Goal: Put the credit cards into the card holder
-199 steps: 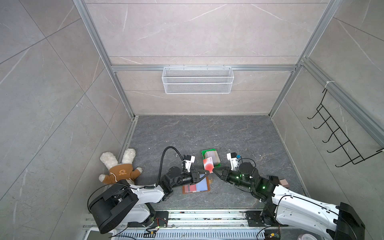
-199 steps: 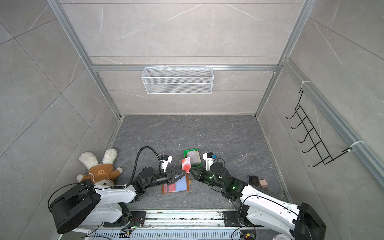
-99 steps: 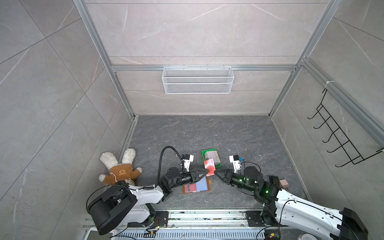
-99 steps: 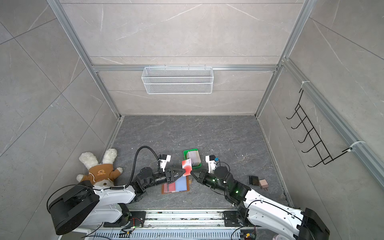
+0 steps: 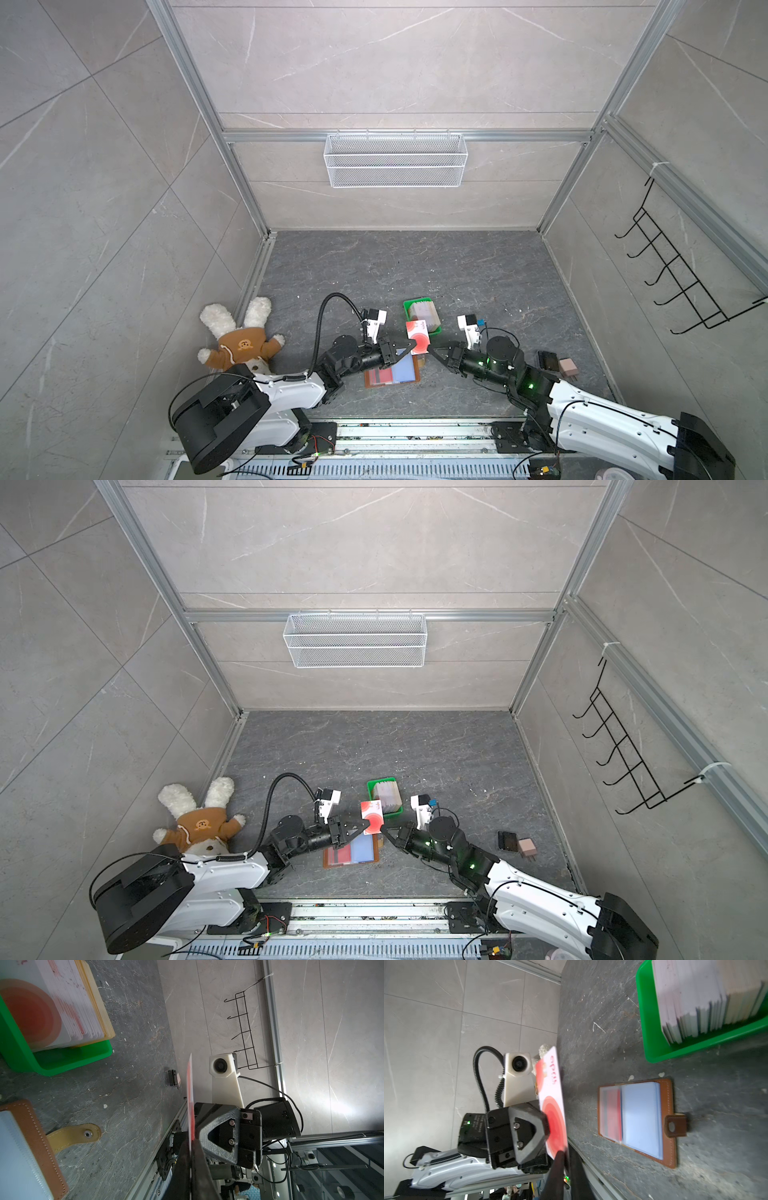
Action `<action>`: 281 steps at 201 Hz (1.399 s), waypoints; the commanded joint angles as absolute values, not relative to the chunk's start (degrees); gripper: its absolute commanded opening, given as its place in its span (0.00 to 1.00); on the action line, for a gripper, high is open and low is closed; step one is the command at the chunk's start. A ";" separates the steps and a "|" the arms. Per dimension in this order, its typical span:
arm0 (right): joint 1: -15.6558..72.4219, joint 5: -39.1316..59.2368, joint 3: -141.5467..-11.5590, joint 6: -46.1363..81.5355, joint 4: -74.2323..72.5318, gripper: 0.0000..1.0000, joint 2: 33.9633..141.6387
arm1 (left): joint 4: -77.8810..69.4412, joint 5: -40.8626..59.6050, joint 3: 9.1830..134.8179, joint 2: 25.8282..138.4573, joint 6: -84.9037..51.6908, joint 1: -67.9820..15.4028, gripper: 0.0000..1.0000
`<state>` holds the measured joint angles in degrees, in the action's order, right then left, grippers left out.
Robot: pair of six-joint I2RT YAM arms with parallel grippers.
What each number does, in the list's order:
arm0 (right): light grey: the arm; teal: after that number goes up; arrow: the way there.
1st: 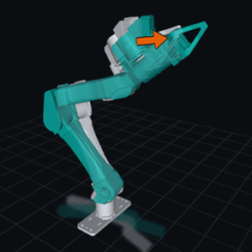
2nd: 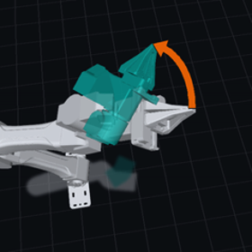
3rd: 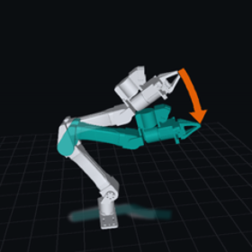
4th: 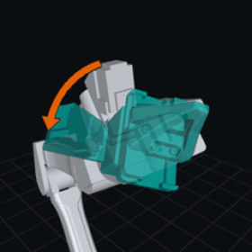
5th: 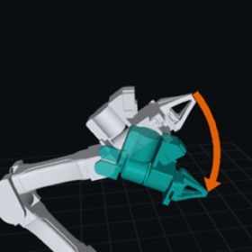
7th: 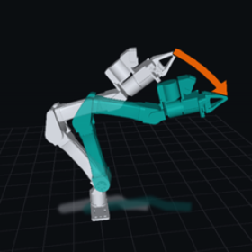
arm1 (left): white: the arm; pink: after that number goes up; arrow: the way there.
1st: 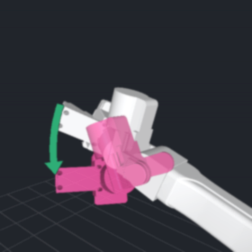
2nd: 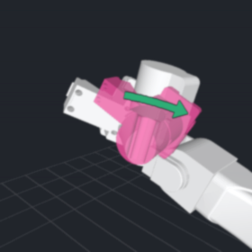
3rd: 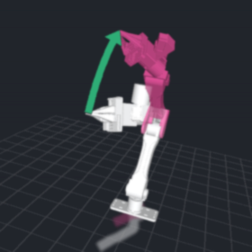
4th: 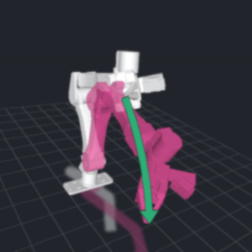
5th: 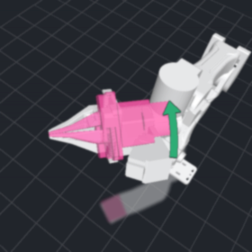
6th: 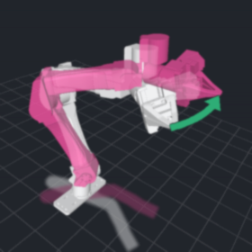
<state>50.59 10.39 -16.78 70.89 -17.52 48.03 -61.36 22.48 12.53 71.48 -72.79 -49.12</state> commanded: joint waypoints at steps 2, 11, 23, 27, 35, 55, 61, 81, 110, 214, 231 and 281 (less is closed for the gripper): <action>51.22 8.41 -18.58 68.58 -10.82 0.20 48.90 | -58.35 21.53 12.36 68.82 -70.11 -48.99 0.00; 51.95 7.18 -19.73 67.18 -8.10 0.22 49.42 | -55.12 21.18 12.61 67.81 -69.32 -48.97 0.00; 53.29 5.25 -21.09 65.66 -5.19 0.24 50.19 | -50.08 20.58 12.89 66.09 -67.91 -48.99 0.00; 53.78 4.63 -21.57 65.15 -4.30 0.25 50.54 | -48.35 20.42 12.98 65.47 -67.58 -48.89 0.00; 54.79 3.32 -22.49 64.06 -2.56 0.25 51.25 | -44.82 20.00 13.22 63.94 -66.64 -48.90 0.00; 57.36 -1.01 -25.02 61.79 2.44 0.24 53.32 | -33.40 19.14 14.55 59.34 -63.55 -48.79 0.00; 57.98 -1.95 -25.45 61.44 3.17 0.24 53.94 | -29.67 18.76 15.12 57.87 -62.54 -48.83 0.00; 59.29 -3.55 -26.49 59.84 4.09 0.22 56.17 | -21.03 17.38 15.64 53.01 -60.63 -48.65 0.00; 60.51 -5.59 -27.54 58.52 5.05 0.22 59.24 | -10.84 15.45 16.14 48.37 -58.62 -48.54 0.00; 62.05 -8.03 -28.60 55.38 4.46 0.24 67.28 | 7.13 8.92 15.91 40.05 -55.46 -48.55 0.00; 62.13 -7.44 -28.67 55.28 3.16 0.24 69.01 | 7.28 8.46 15.62 40.03 -55.85 -48.52 0.00; 62.22 -6.29 -27.68 57.48 -1.81 0.23 73.46 | 4.60 9.73 13.47 40.12 -57.63 -46.81 0.00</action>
